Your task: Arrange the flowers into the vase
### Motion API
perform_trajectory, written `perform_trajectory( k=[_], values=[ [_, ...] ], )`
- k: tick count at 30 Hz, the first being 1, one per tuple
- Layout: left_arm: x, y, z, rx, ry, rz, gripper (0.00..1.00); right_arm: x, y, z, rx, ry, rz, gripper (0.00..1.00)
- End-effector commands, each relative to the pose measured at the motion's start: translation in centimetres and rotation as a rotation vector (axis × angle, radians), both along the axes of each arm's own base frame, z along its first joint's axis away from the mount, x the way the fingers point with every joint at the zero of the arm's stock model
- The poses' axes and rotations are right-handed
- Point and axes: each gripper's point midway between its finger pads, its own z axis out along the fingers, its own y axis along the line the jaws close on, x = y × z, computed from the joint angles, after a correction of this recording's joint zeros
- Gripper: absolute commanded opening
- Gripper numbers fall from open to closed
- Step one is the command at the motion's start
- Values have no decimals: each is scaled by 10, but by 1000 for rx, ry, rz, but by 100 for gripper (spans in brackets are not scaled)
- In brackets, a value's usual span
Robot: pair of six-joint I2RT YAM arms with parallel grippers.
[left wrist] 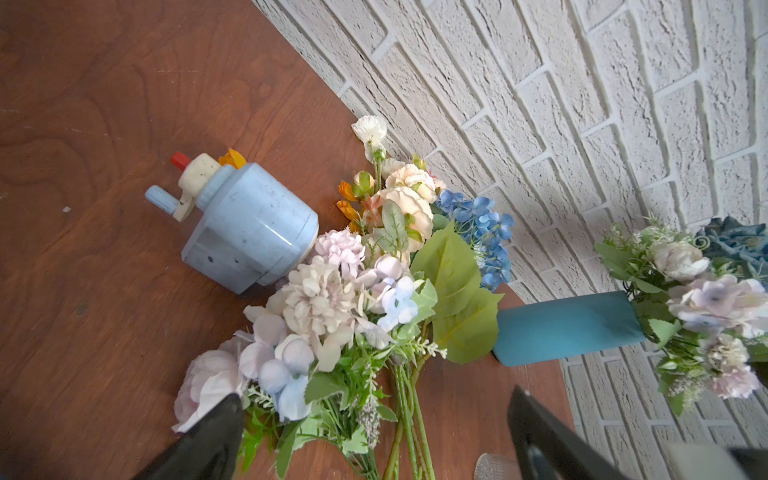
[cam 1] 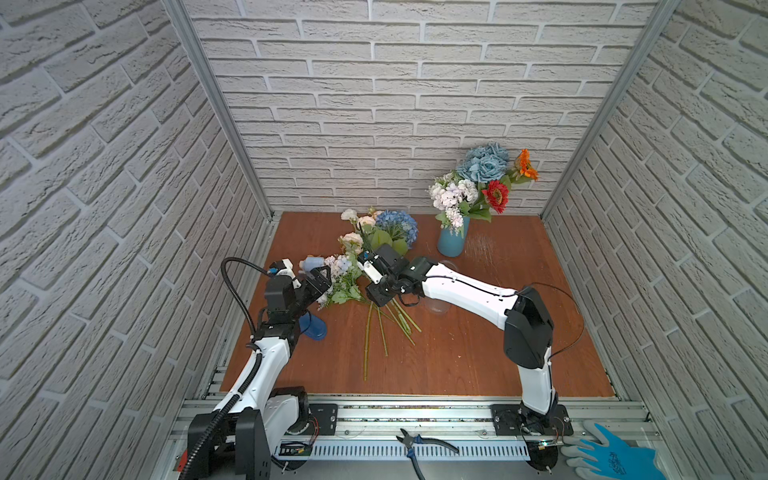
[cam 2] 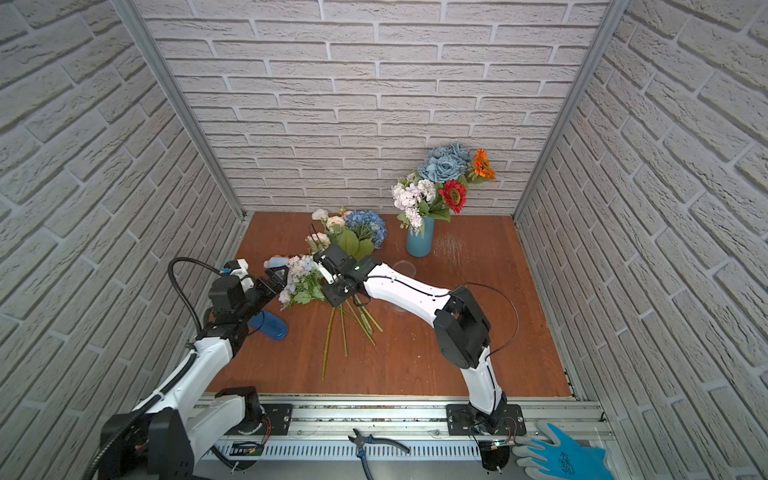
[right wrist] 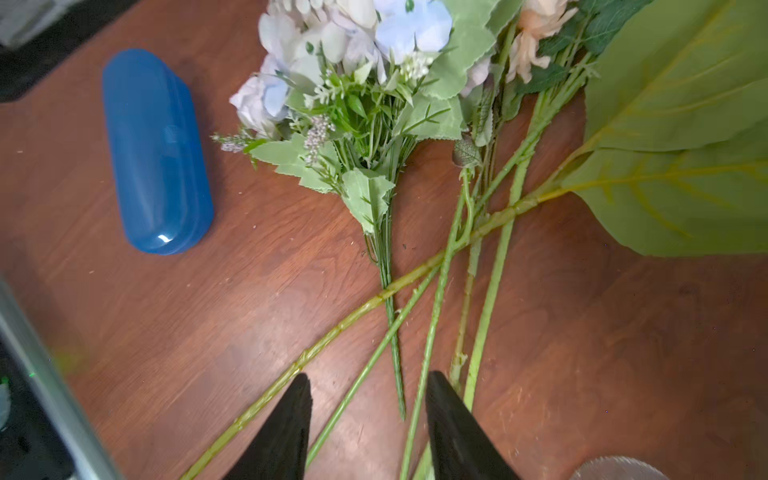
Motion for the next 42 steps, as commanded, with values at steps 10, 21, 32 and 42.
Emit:
perform_trajectory(
  k=[10,21,32,42],
  values=[
    [2,-18,7,43,-42,-82,98,57,-1,-36,-154,-159,-90,35],
    [4,-20,8,41,-43,-88,98,61,-7,-68,-197,-119,-115,25],
    [3,-18,9,52,-43,-80,98,63,-14,-81,-156,-58,-157,12],
    [1,-18,10,56,-46,-79,98,66,-23,-57,-85,-67,-203,5]
  ],
)
